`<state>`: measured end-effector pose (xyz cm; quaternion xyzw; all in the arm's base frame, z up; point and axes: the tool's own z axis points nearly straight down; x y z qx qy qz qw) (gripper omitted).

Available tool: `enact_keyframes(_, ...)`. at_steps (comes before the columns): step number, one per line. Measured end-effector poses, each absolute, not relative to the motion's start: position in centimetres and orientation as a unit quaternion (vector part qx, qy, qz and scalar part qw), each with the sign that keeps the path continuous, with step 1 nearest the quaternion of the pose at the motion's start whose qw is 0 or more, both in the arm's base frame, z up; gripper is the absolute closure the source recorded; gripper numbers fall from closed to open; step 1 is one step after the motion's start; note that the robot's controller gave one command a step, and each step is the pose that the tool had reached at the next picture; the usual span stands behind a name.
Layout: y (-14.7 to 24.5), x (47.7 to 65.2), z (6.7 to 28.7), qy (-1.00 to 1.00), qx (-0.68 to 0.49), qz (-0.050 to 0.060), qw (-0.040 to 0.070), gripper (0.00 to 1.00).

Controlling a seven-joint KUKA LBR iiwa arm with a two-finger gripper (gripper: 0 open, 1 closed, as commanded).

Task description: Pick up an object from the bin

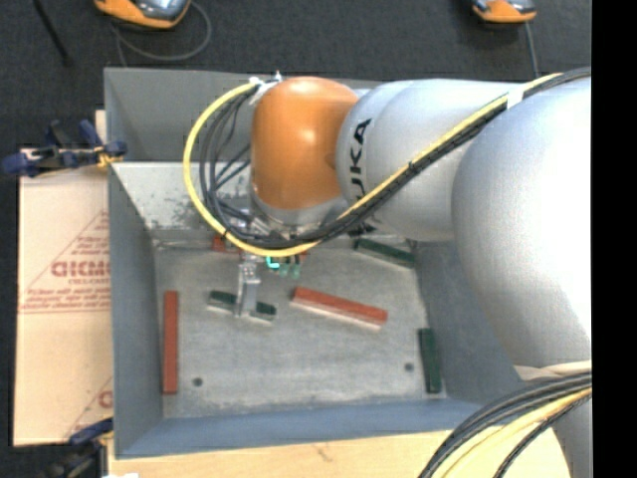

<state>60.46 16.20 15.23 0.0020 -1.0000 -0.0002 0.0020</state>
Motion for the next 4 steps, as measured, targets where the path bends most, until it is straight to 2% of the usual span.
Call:
enact_keyframes(1, 14.3, 58.8, 6.8, -0.993, -0.114, 0.0, 0.001, 0.0)
enact_keyframes(2, 13.0, 58.6, 10.2, -0.987, -0.158, -0.001, -0.003, 0.0)
enact_keyframes(3, 13.7, 59.5, 10.1, -0.971, -0.238, -0.001, -0.003, 0.0)
enact_keyframes(4, 13.0, 58.6, 6.9, -0.953, -0.302, 0.0, 0.0, 0.0)
